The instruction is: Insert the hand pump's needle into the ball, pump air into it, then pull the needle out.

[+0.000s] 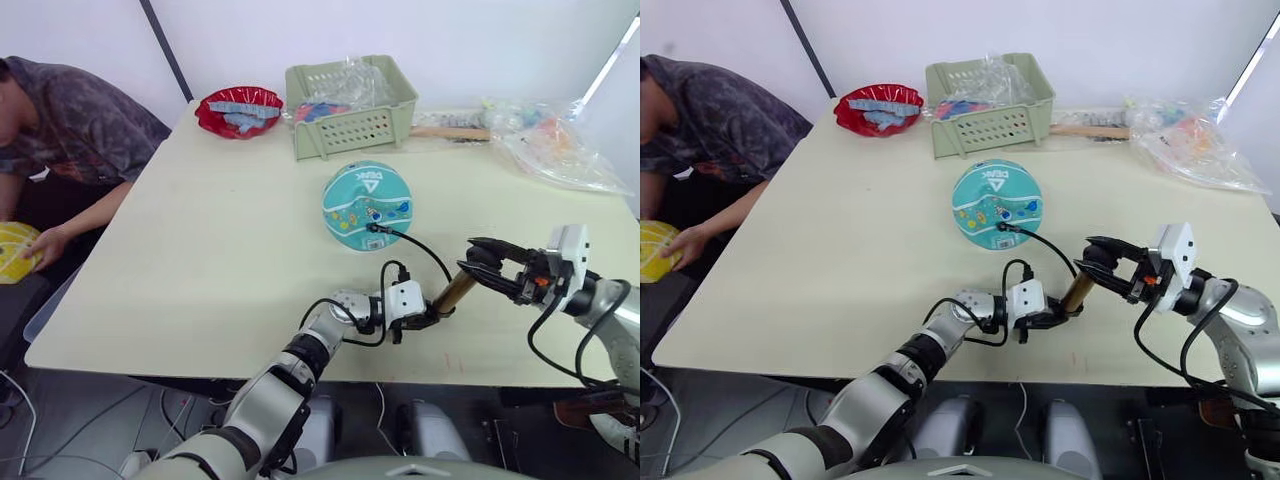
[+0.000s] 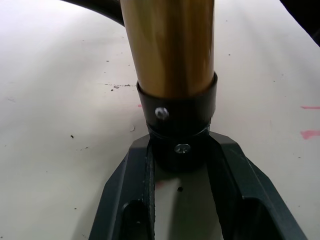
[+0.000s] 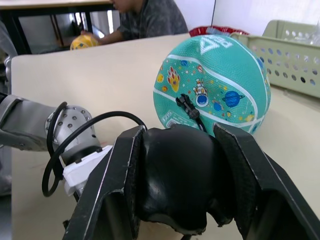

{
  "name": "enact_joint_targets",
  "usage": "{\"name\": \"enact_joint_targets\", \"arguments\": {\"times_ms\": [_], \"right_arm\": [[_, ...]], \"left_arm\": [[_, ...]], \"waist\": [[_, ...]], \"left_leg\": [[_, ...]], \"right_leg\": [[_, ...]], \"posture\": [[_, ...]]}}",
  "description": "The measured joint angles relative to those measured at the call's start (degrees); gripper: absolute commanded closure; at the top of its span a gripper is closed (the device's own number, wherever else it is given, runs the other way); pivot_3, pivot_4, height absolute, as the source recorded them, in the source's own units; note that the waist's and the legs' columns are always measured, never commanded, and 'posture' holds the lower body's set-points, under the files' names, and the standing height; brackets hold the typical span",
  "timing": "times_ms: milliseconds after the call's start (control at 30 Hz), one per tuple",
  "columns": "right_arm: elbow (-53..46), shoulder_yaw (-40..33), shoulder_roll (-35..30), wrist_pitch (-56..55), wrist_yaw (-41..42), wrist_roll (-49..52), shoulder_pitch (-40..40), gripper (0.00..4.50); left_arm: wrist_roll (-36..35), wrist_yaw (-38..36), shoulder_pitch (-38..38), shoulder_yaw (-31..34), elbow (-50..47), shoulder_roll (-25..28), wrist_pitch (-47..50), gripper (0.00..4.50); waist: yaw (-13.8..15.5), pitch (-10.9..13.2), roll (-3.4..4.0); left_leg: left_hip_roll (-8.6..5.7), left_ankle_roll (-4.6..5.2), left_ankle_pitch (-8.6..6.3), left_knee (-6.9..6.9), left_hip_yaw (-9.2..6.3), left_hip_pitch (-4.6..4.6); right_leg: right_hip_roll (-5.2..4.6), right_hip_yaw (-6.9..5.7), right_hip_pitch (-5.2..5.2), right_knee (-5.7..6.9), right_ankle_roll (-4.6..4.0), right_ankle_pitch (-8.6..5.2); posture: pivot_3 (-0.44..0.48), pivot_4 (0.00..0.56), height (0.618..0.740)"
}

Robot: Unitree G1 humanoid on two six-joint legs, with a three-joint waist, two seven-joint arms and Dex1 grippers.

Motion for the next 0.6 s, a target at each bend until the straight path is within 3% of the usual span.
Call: {"name": "enact_joint_targets", "arguments": {"times_ms": [300, 600], "right_arm": [[-1.67, -11.17, -13.12, 17.57, -0.14, 18.12, -11.12, 2.84], [0.51, -13.94, -17.17, 26.01, -0.9, 23.18, -16.75, 2.84]], "left_arm": [[-0.01, -0.52, -0.17, 0.04, 0.0, -0.3, -0.31, 3.49], [-0.01, -0.58, -0.11, 0.02, -0.01, -0.32, -0.53, 3.49]], "waist": [[0.14, 0.16, 0.25], [0.15, 0.21, 0.29]], "left_leg": [[-0.05, 0.01, 0.0, 0.13, -0.1, -0.56], [-0.05, 0.01, 0.0, 0.12, -0.09, -0.62]], "right_leg": [[-0.09, -0.11, -0.41, -0.02, 0.01, 0.02], [-0.1, -0.12, -0.45, -0.03, 0.01, 0.01]], "posture": [[0.0, 0.15, 0.74], [0.0, 0.15, 0.74]]}}
